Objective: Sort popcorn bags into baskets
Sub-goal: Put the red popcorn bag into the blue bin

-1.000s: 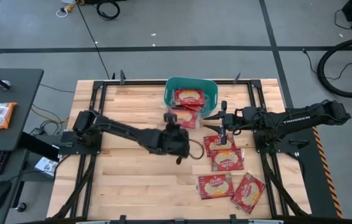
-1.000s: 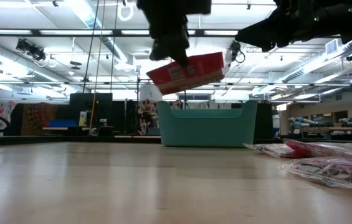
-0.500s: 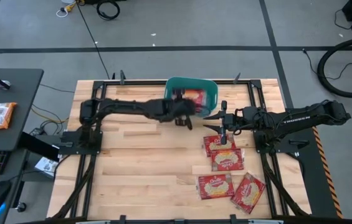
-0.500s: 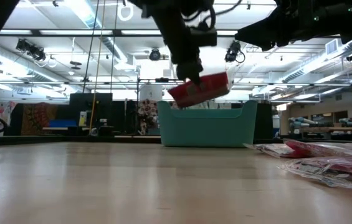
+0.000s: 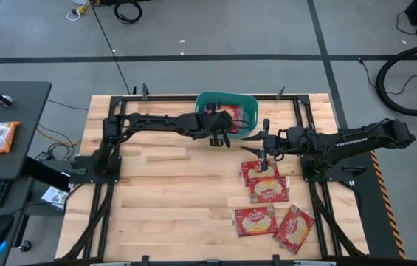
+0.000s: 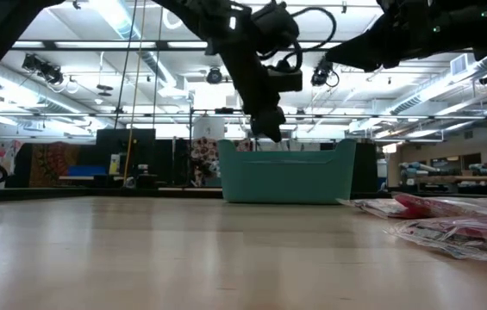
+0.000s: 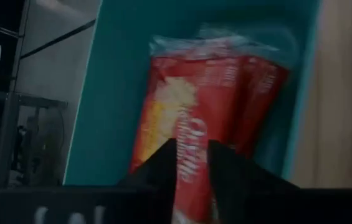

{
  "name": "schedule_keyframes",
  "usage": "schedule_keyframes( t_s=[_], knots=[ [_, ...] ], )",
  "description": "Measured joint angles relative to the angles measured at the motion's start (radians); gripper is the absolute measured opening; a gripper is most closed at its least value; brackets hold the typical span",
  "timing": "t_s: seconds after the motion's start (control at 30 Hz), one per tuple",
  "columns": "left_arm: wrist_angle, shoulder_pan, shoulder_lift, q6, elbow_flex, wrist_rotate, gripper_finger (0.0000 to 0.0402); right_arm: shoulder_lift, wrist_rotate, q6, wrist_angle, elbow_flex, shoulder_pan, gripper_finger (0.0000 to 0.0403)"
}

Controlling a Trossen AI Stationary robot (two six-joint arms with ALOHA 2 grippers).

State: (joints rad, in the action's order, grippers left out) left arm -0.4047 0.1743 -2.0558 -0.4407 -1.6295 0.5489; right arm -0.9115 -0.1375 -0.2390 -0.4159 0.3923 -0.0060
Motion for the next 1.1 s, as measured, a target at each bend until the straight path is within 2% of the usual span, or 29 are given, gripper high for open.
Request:
schedule_keyframes(
  t_s=[0.07,0.2,0.37,0.5,0.63,0.8,0.9,1.1],
  knots=[
    [0.002,-0.018,0.013,0.0,0.0,0.029,0.0122,0.0,-0.001,0.0,0.0,0.0,0.0,0.0132],
    [-0.103,-0.062,0.058,0.025,-0.002,0.031,0.015,0.005,-0.002,0.007,0.023,0.0,0.006,0.0132],
    [-0.255,-0.119,0.103,0.133,-0.001,-0.059,0.015,0.001,-0.004,0.007,0.125,0.032,0.025,0.0131],
    [-0.325,-0.15,0.108,0.176,0.001,-0.076,0.0135,-0.02,-0.028,0.031,0.164,0.052,0.032,0.0125],
    [-0.292,-0.163,0.108,0.163,0.001,-0.088,0.012,-0.038,-0.064,0.116,0.18,0.052,0.032,0.0118],
    [-0.244,-0.179,0.107,0.087,0.001,-0.161,0.0108,-0.067,-0.075,0.251,0.195,0.054,0.034,0.0117],
    [-0.228,-0.187,0.107,0.062,0.005,-0.201,0.0101,-0.094,-0.075,0.323,0.29,0.089,0.049,0.0117],
    [-0.111,-0.212,0.125,0.063,0.142,-0.218,0.0087,-0.135,-0.112,0.429,0.501,0.19,0.093,0.0117]
  ],
)
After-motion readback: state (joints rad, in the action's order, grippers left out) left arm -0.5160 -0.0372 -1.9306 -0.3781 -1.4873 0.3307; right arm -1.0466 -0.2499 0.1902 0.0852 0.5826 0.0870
